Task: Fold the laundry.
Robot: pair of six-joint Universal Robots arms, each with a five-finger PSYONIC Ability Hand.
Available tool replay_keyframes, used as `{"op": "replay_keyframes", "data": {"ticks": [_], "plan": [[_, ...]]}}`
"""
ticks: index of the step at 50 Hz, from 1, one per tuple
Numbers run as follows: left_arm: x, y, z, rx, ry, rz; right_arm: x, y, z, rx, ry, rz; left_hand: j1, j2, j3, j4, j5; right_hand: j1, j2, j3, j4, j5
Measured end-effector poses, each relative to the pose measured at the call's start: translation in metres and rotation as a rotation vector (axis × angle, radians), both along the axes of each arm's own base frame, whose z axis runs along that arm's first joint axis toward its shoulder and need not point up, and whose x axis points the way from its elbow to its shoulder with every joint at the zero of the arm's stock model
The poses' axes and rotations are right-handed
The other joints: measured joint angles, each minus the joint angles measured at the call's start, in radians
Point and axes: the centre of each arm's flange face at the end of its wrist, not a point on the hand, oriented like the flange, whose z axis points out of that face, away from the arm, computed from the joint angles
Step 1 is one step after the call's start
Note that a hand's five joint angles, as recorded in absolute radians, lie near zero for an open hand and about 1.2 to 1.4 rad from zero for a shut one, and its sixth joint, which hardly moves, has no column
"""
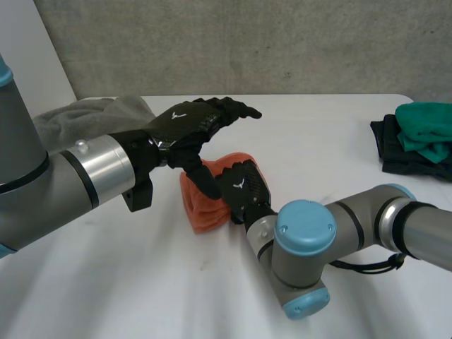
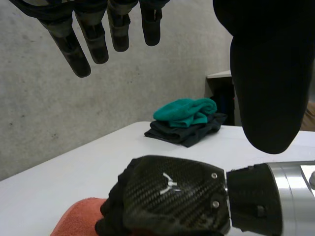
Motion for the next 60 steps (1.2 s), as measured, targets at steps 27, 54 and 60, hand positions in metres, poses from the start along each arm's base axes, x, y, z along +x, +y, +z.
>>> {"op": "replay_keyframes", "data": {"ticks": [27,54,60], "plan": [[-0.003,-0.013,0.072,-0.159,0.173,0.091,-0.179,-0.213,0.221,-0.565,-0.522,-0.439,0.0,0.0,0.0,0.0,0.0,0.0,0.0,0.008,0.006,0.045],[-0.023,0.001,0.016,-0.067,0.1,0.043,-0.411,-0.301,-0.005,-0.234,-0.287,-0.391,0.0,0.0,0.0,0.0,0.0,-0.002,-0.064,-0.064,-0.082,0.021],[-0.024,0.005,0.023,-0.081,0.112,0.037,-0.41,-0.293,0.025,-0.249,-0.3,-0.404,0.0,0.0,0.0,0.0,0.0,-0.638,-0.817,-0.814,-0.848,-0.734]]}}
